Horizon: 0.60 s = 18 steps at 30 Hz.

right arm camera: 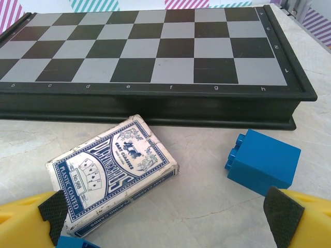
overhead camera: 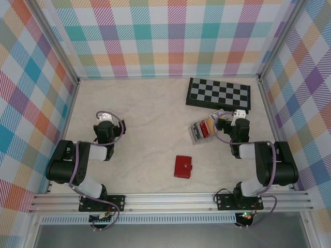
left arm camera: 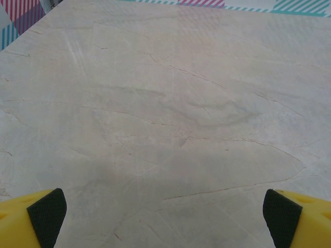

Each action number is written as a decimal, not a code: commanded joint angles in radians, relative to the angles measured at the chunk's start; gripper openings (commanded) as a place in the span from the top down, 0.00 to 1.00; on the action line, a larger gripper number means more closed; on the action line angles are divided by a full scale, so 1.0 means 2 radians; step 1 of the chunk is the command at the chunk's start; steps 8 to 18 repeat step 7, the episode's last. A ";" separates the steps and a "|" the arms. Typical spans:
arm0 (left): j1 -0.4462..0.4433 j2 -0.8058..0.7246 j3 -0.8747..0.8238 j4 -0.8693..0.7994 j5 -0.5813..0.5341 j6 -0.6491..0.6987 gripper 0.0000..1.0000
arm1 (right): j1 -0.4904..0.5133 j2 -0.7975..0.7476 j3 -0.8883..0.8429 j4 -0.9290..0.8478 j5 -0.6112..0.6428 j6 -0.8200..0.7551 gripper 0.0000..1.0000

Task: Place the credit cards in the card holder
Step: Reset both arms

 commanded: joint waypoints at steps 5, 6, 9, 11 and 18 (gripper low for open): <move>0.003 -0.001 -0.001 0.017 0.004 0.005 0.00 | 0.003 0.002 0.001 0.020 0.003 -0.004 0.00; 0.003 -0.001 -0.002 0.017 0.004 0.005 0.00 | 0.003 0.002 0.001 0.020 0.003 -0.003 0.00; 0.003 -0.001 0.000 0.016 0.017 0.010 0.00 | 0.003 0.002 0.001 0.020 0.003 -0.004 0.00; 0.003 -0.001 0.000 0.016 0.017 0.010 0.00 | 0.003 0.002 0.001 0.020 0.003 -0.004 0.00; 0.003 -0.001 0.000 0.016 0.017 0.010 0.00 | 0.003 0.002 0.001 0.020 0.003 -0.004 0.00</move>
